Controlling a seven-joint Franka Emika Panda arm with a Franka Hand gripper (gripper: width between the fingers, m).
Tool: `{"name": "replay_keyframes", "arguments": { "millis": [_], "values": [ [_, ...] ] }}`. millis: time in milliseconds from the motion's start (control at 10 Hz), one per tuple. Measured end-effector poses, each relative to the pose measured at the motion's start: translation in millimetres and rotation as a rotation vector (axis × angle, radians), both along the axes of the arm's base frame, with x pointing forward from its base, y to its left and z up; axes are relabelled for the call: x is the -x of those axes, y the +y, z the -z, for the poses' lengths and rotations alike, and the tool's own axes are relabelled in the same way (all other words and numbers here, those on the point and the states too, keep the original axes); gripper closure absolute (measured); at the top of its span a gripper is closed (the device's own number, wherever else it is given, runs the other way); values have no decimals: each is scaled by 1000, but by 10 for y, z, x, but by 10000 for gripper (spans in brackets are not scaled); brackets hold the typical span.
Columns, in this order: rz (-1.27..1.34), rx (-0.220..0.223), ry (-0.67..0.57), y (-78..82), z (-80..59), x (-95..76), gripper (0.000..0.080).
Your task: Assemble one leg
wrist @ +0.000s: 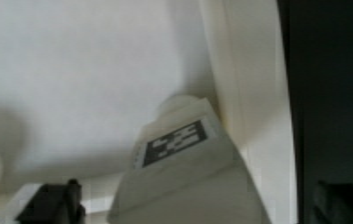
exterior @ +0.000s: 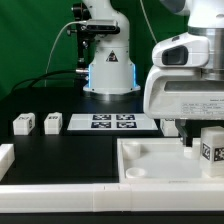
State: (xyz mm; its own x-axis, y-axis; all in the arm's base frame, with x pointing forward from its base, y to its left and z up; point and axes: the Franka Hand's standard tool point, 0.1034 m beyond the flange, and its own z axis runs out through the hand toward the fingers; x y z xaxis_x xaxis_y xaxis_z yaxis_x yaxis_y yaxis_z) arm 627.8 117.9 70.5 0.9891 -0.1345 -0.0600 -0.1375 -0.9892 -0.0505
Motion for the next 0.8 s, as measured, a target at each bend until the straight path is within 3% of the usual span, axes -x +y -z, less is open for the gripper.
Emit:
{"name": "replay_keyframes", "arguments": {
  "millis": [200, 400, 500, 600, 700, 800],
  "values": [
    [-237, -12, -14, -12, 1, -2, 150],
    [-278, -16, -17, -12, 0, -4, 150],
    [-278, -16, -17, -14, 0, -4, 247],
    [-278, -16, -17, -14, 0, -4, 247],
    [-278, -16, -17, -14, 0, -4, 429],
    [-278, -16, -17, -14, 0, -4, 509]
  ]
}}
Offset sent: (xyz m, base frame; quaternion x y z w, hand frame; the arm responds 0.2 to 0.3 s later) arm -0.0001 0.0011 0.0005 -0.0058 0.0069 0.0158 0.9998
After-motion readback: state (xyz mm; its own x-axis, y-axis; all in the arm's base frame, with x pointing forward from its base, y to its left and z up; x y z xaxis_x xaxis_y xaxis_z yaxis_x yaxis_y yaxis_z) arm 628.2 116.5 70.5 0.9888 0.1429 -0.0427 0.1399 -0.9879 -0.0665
